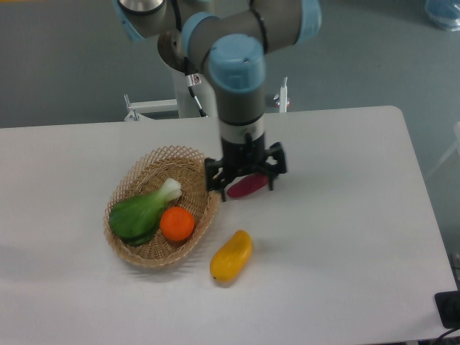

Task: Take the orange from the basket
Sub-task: 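Move the open gripper over the basket and lower it toward the orange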

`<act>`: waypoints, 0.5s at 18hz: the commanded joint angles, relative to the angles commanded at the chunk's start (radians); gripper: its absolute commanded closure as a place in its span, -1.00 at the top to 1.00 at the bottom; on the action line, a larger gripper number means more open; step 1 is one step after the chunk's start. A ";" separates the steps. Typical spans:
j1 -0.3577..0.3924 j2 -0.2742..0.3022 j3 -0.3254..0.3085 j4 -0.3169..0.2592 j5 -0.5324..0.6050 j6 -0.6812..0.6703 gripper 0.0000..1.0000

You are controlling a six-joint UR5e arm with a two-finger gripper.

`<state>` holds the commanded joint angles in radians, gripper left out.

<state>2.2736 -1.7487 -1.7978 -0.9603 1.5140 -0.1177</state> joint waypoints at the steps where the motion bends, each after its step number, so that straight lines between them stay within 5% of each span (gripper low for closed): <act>1: -0.038 -0.011 -0.003 0.002 -0.002 -0.051 1.00; 9: -0.120 -0.140 0.005 0.003 0.005 -0.141 1.00</act>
<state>2.1537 -1.8882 -1.7932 -0.9572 1.5186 -0.2591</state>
